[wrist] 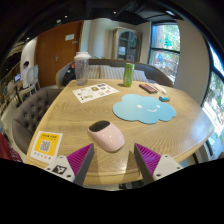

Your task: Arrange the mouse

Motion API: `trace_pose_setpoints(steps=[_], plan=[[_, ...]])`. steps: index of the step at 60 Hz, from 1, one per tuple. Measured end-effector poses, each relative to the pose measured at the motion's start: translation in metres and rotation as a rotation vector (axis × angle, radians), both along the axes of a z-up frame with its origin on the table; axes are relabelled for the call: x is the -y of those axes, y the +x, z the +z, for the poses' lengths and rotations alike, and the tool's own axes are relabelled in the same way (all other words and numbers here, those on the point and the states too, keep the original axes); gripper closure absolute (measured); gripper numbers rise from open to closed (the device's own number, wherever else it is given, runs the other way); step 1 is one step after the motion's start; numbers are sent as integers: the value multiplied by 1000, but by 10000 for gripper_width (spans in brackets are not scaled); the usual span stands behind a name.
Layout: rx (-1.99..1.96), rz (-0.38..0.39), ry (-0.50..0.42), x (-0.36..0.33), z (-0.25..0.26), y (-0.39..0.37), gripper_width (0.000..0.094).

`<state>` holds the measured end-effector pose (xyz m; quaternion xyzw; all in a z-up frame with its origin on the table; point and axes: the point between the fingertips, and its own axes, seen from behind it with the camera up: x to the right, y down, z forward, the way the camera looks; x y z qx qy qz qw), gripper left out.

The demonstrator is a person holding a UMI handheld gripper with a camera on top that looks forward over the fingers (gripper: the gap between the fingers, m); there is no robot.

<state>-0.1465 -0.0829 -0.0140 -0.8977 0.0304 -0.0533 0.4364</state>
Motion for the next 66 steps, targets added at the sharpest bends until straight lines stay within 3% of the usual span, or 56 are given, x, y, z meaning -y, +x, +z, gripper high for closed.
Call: trace_pose_setpoints(steps=[1, 14, 22, 25, 28, 38, 45, 48, 52, 59, 63, 66], plan=[[-21, 12, 20, -6, 1, 0, 100], [-94, 149, 52, -49, -2, 6, 119], [-101, 246, 56, -69, -1, 2, 183], [-101, 266, 60, -74, -2, 0, 260], [-104, 278, 60, -76, -1, -2, 398], [-104, 246, 55, -76, -3, -5, 452], [-197, 324, -22, -71, 5, -20, 532], [-214, 339, -15, -73, 18, -17, 542], [-170, 329, 39, -89, 47, 9, 542], [-114, 235, 157, -129, 102, 87, 546], [-66, 183, 194, -147, 114, 137, 549], [-53, 185, 186, -159, 105, 161, 550]])
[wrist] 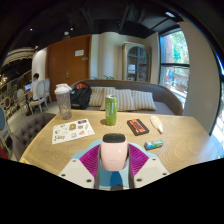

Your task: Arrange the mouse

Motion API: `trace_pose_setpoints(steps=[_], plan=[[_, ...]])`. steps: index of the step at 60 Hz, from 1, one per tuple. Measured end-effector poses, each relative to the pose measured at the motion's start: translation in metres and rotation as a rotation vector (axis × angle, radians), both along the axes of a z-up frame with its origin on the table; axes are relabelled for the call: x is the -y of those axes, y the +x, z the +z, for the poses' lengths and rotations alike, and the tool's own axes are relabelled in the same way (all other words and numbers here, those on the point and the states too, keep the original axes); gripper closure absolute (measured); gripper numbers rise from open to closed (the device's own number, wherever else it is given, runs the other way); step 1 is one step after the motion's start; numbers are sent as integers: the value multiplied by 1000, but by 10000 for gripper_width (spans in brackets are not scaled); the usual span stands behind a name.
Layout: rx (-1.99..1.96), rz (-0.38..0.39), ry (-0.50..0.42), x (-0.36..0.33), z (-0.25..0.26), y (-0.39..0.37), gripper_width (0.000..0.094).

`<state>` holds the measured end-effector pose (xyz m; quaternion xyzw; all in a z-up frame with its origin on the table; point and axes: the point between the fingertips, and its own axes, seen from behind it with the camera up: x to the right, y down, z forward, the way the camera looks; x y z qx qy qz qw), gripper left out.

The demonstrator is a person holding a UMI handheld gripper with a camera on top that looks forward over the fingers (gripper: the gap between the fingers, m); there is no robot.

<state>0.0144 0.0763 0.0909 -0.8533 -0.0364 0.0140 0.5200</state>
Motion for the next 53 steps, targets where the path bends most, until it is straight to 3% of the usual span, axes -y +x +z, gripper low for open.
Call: trace_pose_setpoints(steps=[19, 24, 27, 30, 32, 35, 38, 53], plan=[[-31, 61, -151, -8, -97, 21, 539], [-30, 58, -125, -10, -97, 21, 467], [-20, 58, -157, -7, -99, 21, 418], [-19, 34, -219, 0, -101, 24, 376], [-19, 12, -252, 6, -100, 26, 294], [-10, -9, -253, 13, -90, 28, 163], [13, -43, -256, 22, -79, 33, 93], [36, -272, -325, 113, -29, 21, 88]])
